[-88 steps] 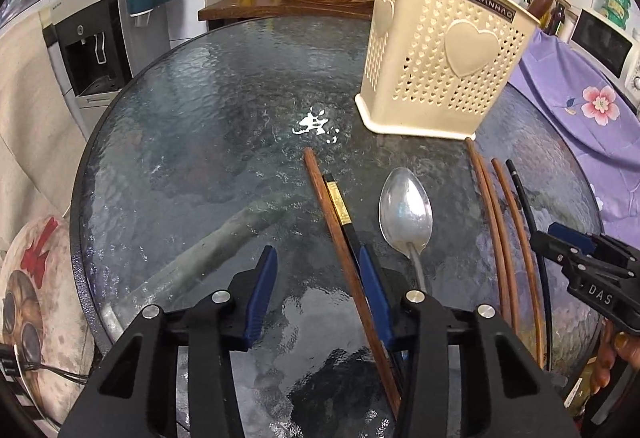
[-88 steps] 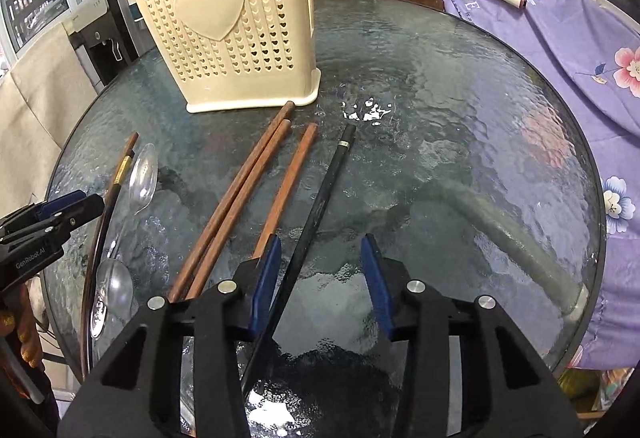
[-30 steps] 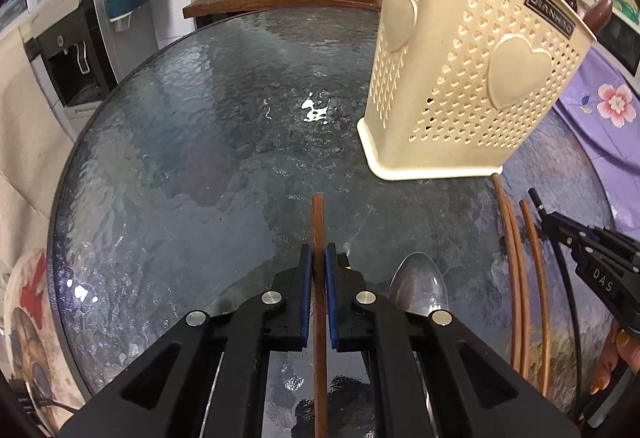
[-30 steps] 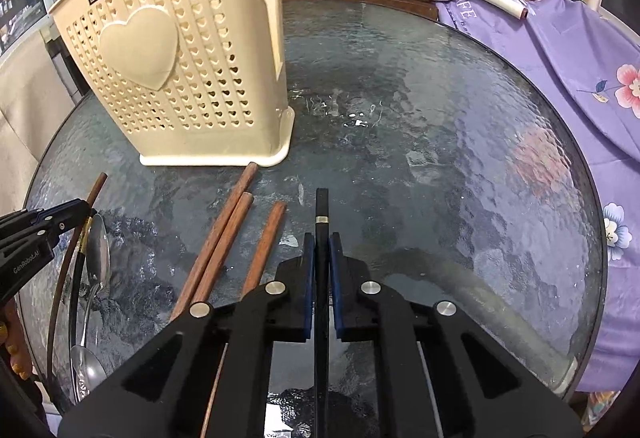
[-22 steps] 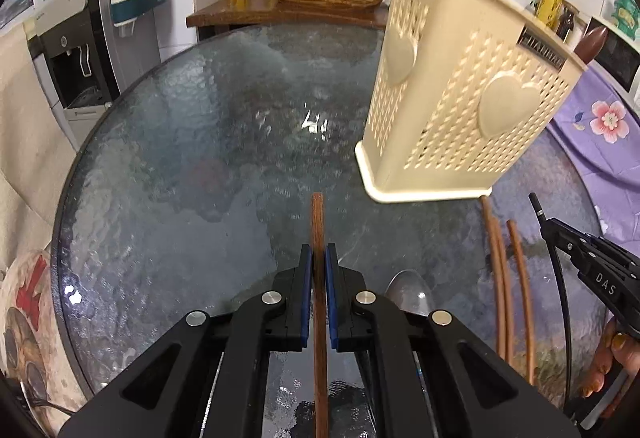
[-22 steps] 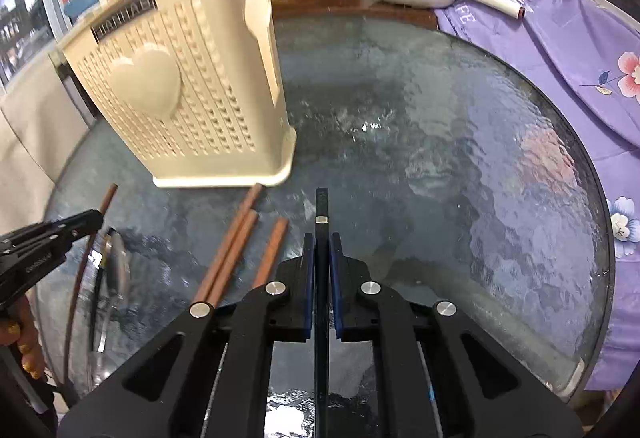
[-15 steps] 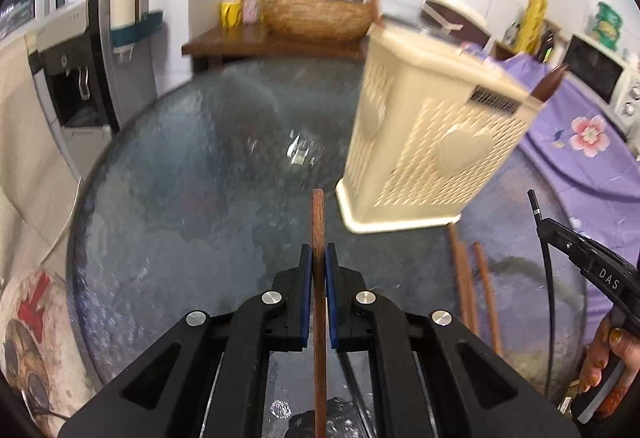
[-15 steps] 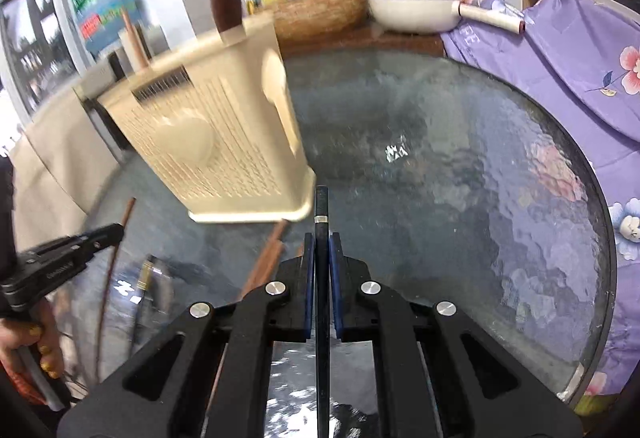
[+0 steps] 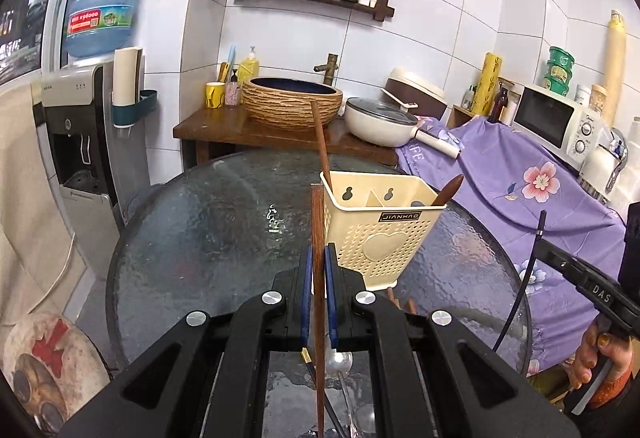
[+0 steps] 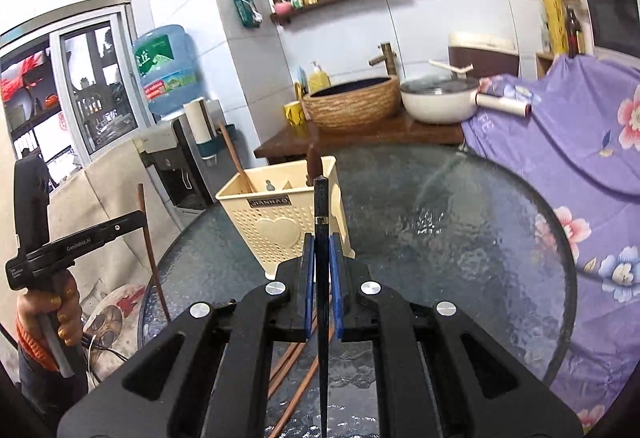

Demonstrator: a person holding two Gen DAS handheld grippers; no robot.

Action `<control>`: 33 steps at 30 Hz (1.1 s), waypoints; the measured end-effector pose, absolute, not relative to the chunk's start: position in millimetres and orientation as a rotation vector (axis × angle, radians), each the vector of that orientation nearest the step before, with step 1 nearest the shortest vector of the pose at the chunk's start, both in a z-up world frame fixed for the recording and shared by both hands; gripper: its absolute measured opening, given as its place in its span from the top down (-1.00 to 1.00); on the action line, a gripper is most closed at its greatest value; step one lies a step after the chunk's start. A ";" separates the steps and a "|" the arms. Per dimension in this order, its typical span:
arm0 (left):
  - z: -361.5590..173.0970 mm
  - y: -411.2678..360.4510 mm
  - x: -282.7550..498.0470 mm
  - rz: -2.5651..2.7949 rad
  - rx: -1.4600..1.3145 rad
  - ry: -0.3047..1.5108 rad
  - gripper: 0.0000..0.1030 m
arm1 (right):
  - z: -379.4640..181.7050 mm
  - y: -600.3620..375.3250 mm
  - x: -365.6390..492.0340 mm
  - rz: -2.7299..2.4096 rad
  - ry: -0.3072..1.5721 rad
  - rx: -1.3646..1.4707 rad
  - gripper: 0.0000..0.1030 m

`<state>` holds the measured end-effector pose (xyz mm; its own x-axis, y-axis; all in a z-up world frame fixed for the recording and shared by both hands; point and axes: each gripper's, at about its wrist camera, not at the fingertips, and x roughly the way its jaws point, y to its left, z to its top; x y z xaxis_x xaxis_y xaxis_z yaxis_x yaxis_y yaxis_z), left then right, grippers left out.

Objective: Organize utensils
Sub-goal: 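Lift and carry the chopstick with the left tool into the holder while the right tool inserts the black chopstick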

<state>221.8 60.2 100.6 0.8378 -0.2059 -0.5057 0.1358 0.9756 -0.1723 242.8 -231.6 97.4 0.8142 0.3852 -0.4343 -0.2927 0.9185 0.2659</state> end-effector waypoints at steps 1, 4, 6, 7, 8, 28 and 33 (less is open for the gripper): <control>100.4 59.7 221.3 -0.181 -0.135 0.549 0.88 | 99.0 -232.3 239.6 0.362 0.498 0.186 0.85; 100.6 59.5 218.9 -0.186 -0.137 0.549 0.88 | 100.4 -230.9 238.6 0.361 0.499 0.187 0.85; 102.0 59.5 215.7 -0.190 -0.131 0.546 0.88 | 101.7 -231.1 237.3 0.362 0.497 0.189 0.85; 103.2 59.7 214.5 -0.191 -0.128 0.542 0.88 | 103.2 -231.3 234.8 0.364 0.495 0.187 0.85; 104.6 59.9 213.1 -0.191 -0.126 0.539 0.88 | 104.5 -230.5 233.8 0.366 0.492 0.182 0.85; 169.7 51.9 210.2 -0.250 -0.128 0.415 0.88 | 162.8 -216.2 239.3 0.428 0.403 0.150 0.85; 213.9 44.4 230.7 -0.245 -0.135 0.344 0.88 | 199.6 -207.7 261.8 0.461 0.352 0.181 0.85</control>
